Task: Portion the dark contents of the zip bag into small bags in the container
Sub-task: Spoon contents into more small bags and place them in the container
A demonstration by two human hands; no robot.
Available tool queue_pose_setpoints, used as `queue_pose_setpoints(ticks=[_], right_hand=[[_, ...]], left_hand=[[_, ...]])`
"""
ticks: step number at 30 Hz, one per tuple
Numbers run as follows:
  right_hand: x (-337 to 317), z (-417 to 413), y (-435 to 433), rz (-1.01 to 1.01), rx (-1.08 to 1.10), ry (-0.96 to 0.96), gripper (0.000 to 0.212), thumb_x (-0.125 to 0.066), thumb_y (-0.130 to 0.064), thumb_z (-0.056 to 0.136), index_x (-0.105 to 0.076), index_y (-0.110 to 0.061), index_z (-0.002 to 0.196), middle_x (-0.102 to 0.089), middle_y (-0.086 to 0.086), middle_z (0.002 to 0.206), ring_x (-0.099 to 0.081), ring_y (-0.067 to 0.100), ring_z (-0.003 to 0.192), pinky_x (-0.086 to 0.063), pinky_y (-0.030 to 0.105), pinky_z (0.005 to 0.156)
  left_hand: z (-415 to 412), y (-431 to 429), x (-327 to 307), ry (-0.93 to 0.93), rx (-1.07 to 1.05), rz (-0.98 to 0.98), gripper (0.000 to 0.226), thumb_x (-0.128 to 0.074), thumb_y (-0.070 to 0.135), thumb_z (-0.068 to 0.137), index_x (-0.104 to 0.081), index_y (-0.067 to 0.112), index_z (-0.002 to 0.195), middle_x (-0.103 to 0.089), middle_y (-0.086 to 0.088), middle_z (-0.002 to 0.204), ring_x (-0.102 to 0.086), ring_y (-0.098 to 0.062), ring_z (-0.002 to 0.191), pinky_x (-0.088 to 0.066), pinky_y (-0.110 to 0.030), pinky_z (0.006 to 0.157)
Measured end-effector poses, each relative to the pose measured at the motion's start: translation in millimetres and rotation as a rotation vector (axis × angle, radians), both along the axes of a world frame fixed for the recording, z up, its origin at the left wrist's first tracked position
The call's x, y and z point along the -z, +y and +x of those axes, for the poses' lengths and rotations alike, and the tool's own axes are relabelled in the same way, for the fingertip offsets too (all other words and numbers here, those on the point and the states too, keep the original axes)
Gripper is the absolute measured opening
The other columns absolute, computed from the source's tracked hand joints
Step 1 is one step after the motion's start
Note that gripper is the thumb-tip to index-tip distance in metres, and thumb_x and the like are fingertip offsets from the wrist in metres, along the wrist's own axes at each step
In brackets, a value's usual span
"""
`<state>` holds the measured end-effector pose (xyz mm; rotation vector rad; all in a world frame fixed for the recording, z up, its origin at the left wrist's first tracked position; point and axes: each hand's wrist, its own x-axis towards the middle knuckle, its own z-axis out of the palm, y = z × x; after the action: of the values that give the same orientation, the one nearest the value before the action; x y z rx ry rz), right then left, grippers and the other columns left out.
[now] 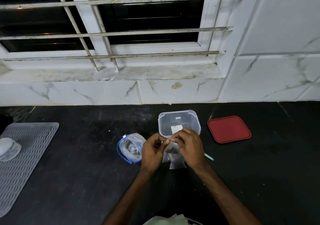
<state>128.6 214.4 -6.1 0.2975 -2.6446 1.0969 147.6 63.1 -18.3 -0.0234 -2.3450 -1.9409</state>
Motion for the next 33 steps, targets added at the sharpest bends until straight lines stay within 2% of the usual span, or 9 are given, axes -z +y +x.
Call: queue_pose_setpoints(ticks=[5, 10, 13, 16, 20, 24, 26, 29, 33], right_hand=[[-2, -5, 12, -0.235, 0.040, -0.111, 0.003, -0.076, -0.014, 0.079, -0.073, -0.015, 0.077, -0.069, -0.009, 0.079, -0.064, 0.007, 0.076, -0.055, 0.034, 0.072], [-6, -1, 8, -0.073, 0.063, 0.018, 0.013, -0.072, -0.008, 0.080, -0.064, -0.012, 0.071, -0.060, -0.005, 0.078, -0.058, 0.012, 0.076, -0.052, 0.034, 0.068], [-8, -2, 11, -0.081, 0.030, 0.064, 0.011, -0.071, -0.008, 0.082, -0.066, -0.011, 0.073, -0.058, -0.006, 0.078, -0.057, 0.009, 0.075, -0.051, 0.029, 0.075], [-10, -3, 13, -0.085, -0.034, 0.045, 0.006, -0.071, -0.013, 0.085, -0.071, -0.013, 0.079, -0.063, -0.008, 0.081, -0.060, 0.007, 0.077, -0.053, 0.029, 0.073], [-13, -4, 14, -0.239, -0.011, -0.018, 0.004, -0.074, -0.018, 0.083, -0.072, -0.015, 0.085, -0.069, -0.009, 0.085, -0.064, 0.006, 0.081, -0.053, 0.026, 0.074], [-20, -14, 16, -0.401, 0.089, -0.076, 0.004, -0.076, -0.014, 0.080, -0.073, -0.012, 0.078, -0.070, -0.008, 0.075, -0.066, 0.006, 0.070, -0.052, 0.021, 0.068], [-23, -26, 20, -0.402, 0.098, -0.092, 0.006, -0.076, -0.017, 0.080, -0.073, -0.012, 0.079, -0.071, -0.007, 0.074, -0.066, 0.006, 0.069, -0.053, 0.022, 0.068], [-33, -51, 31, -0.303, 0.093, -0.038, 0.010, -0.074, -0.023, 0.083, -0.072, -0.014, 0.083, -0.070, -0.008, 0.077, -0.065, 0.005, 0.071, -0.052, 0.021, 0.067], [-35, -83, 38, -0.111, 0.075, -0.014, 0.009, -0.072, -0.025, 0.084, -0.073, -0.016, 0.082, -0.071, -0.009, 0.075, -0.064, 0.005, 0.065, -0.052, 0.023, 0.063]], left_hand=[[-4, 1, -3, 0.005, -0.036, 0.021, 0.014, -0.067, 0.004, 0.089, -0.063, 0.013, 0.079, -0.069, -0.004, 0.077, -0.067, -0.019, 0.076, -0.053, -0.029, 0.068], [-4, 4, -5, 0.005, -0.029, 0.049, 0.011, -0.065, 0.004, 0.089, -0.063, 0.012, 0.083, -0.068, -0.002, 0.081, -0.067, -0.019, 0.081, -0.053, -0.028, 0.073], [-6, 4, -9, -0.014, 0.017, 0.048, 0.012, -0.067, 0.009, 0.090, -0.065, 0.020, 0.094, -0.071, 0.002, 0.091, -0.068, -0.015, 0.088, -0.055, -0.026, 0.076], [-8, 2, -10, -0.020, 0.021, 0.005, 0.005, -0.070, 0.014, 0.088, -0.068, 0.018, 0.090, -0.073, 0.001, 0.087, -0.070, -0.015, 0.087, -0.058, -0.035, 0.078], [-12, 5, -15, -0.009, -0.066, 0.068, 0.012, -0.068, 0.006, 0.088, -0.066, 0.012, 0.078, -0.071, 0.000, 0.076, -0.068, -0.012, 0.076, -0.054, -0.026, 0.070], [-22, 11, -23, 0.020, -0.071, 0.148, 0.009, -0.068, 0.001, 0.087, -0.067, 0.003, 0.078, -0.070, -0.001, 0.072, -0.065, -0.008, 0.071, -0.051, -0.020, 0.067], [-30, 11, -26, 0.023, -0.067, 0.178, 0.002, -0.071, 0.005, 0.086, -0.071, 0.005, 0.088, -0.074, -0.003, 0.083, -0.069, -0.011, 0.078, -0.053, -0.024, 0.071], [-45, 5, -26, 0.042, -0.086, 0.097, 0.040, -0.074, 0.013, 0.085, -0.062, 0.019, 0.123, -0.071, 0.004, 0.107, -0.068, -0.010, 0.094, -0.056, -0.023, 0.079], [-54, -10, -10, -0.047, -0.175, 0.034, 0.044, -0.068, 0.012, 0.089, -0.055, 0.022, 0.130, -0.067, 0.007, 0.113, -0.065, -0.008, 0.101, -0.054, -0.024, 0.087]])
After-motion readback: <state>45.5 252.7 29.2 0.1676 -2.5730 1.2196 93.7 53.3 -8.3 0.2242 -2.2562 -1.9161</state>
